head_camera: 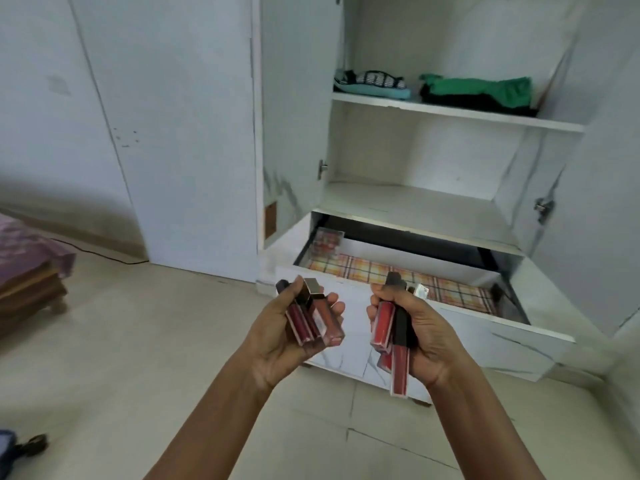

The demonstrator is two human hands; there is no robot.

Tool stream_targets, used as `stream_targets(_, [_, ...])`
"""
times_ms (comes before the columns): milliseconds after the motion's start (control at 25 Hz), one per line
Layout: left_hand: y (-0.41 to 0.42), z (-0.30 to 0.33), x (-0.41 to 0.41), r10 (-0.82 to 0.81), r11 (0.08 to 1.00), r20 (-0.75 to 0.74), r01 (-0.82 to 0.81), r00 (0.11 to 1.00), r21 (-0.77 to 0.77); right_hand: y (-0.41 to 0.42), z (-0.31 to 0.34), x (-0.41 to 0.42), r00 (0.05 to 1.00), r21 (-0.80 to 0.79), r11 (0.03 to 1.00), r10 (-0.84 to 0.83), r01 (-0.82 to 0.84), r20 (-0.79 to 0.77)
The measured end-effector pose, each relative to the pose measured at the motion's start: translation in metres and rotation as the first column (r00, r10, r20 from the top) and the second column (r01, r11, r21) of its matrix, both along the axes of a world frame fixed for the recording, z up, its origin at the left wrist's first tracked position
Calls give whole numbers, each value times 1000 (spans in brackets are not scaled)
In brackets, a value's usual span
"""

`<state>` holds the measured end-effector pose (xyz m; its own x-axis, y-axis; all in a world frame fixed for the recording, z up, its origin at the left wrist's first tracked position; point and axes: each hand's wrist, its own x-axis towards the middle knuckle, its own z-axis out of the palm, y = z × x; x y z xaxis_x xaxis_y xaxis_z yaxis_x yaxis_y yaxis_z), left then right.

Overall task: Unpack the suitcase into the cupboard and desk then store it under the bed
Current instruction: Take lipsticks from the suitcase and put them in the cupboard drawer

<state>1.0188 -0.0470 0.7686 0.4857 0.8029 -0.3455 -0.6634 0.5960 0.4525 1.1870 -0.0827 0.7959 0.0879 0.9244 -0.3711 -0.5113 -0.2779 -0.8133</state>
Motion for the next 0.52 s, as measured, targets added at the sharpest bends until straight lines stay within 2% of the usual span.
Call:
stream_targets(80, [20, -4, 30, 31, 999, 34, -29, 999, -36, 26, -3, 16, 1000, 16, 1000, -16, 16, 12])
stream_targets(240, [79, -25, 77, 120, 990, 4, -119, 993, -78, 104, -16, 27, 990, 2, 996, -89, 89, -107])
stream_targets(360, [137, -33, 81, 70, 996, 24, -68, 997, -52, 163, -23, 37, 977, -25, 984, -176, 174, -124])
stream_targets(440, [180, -33, 75, 18, 1000, -16, -18, 1000, -20, 197, -25, 44, 984, -17, 983, -181, 181, 7])
stream_targets(520, [219, -36, 66, -19, 1000, -68, 19, 998, 5, 226, -28, 43, 955, -26, 992, -108, 120, 275])
